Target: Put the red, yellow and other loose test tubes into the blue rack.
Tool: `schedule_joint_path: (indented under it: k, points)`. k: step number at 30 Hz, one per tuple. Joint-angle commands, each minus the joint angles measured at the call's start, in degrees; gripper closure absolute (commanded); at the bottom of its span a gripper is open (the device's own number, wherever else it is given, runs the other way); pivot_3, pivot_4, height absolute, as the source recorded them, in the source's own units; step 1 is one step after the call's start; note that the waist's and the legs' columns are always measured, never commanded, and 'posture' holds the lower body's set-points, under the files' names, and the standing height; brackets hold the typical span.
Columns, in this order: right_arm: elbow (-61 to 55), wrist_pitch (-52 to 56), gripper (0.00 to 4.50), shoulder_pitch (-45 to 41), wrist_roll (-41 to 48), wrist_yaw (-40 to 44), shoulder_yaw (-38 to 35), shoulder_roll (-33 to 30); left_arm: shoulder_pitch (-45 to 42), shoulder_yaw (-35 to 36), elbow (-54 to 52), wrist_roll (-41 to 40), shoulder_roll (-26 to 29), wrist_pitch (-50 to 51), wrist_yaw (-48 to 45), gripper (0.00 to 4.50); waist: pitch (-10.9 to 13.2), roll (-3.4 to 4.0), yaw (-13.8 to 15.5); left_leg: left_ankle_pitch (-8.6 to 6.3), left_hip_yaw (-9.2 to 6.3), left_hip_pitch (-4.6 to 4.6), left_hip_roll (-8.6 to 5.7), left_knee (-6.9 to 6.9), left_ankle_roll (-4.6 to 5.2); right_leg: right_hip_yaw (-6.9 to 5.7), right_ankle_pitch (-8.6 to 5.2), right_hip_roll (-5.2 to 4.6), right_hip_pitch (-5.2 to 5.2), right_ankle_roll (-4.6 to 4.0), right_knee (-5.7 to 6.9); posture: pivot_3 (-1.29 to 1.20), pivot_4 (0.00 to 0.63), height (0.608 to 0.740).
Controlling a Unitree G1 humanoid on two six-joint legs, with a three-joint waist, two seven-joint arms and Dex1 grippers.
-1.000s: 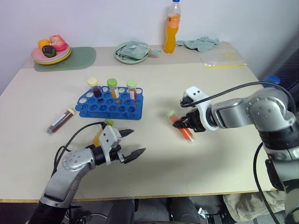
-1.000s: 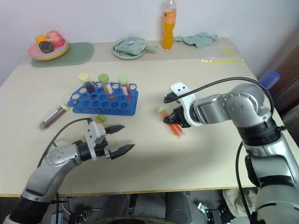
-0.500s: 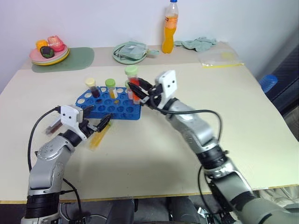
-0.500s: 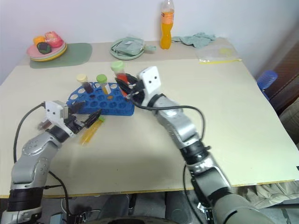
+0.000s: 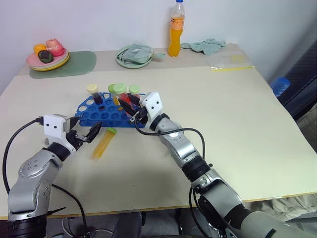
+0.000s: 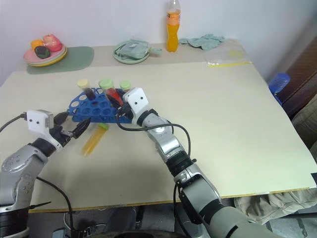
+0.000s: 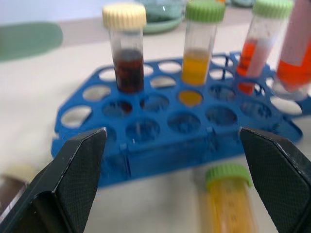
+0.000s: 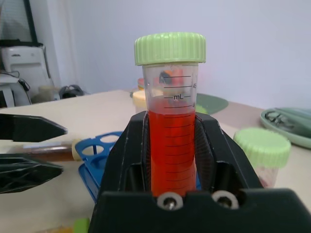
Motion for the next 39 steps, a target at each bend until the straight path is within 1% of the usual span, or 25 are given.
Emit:
schedule_joint_path:
  k: [1,8,15,25,32,39]
  points:
    - [0.04,-2.0,3.69,-0.74,-0.59,0.46,-1.37,1.66,0.82,1.03,-1.91,-0.98,1.18,0.47,-1.45,0.0,0.0,0.0,0.01,0.0,0.0,0.0,0.0,0.0,0.0,0.0,0.0,0.0,0.0,0.0,0.0,0.0,0.15,0.74]
    - [2.11,-3.22,3.69,-0.19,-1.76,0.26,-3.09,2.25,2.33,0.33,-0.33,-0.8,2.07,-0.22,-5.77,0.0,0.0,0.02,-0.03,0.0,0.0,0.0,0.0,-0.01,-0.01,0.0,0.0,0.01,0.0,-0.01,0.0,0.0,0.15,0.74]
    - [0.59,-3.27,3.69,1.9,-1.64,1.69,-4.11,1.47,8.07,-1.75,-1.51,1.85,1.84,-3.48,-9.32,0.0,0.0,0.04,-0.02,0.0,0.02,0.04,0.06,-0.05,0.0,0.02,0.0,0.01,0.0,-0.02,0.0,0.0,0.15,0.74]
    - [1.51,-4.23,3.69,1.65,-2.7,3.23,-4.26,2.17,7.99,-2.02,1.27,1.43,1.67,-6.3,-11.97,0.0,-0.01,0.05,0.04,0.0,0.0,0.09,0.09,-0.06,-0.01,0.01,0.02,0.02,0.01,-0.05,0.0,0.0,0.15,0.74]
    - [6.41,-6.31,3.69,-0.89,-3.45,0.75,-5.55,3.16,8.34,-2.51,7.78,2.4,1.05,-12.6,-16.49,0.0,-0.02,0.06,0.06,0.0,0.01,0.11,0.07,-0.06,-0.01,0.01,0.02,0.04,0.0,-0.06,-0.01,0.0,0.15,0.74]
    - [9.55,-7.75,3.69,-2.96,-3.26,-0.06,-5.94,3.92,9.05,-3.79,10.18,3.52,-0.37,-16.23,-17.8,0.0,-0.01,0.07,0.05,0.0,-0.01,0.13,0.11,-0.06,-0.01,0.0,0.03,0.04,-0.01,-0.07,-0.01,0.0,0.15,0.74]
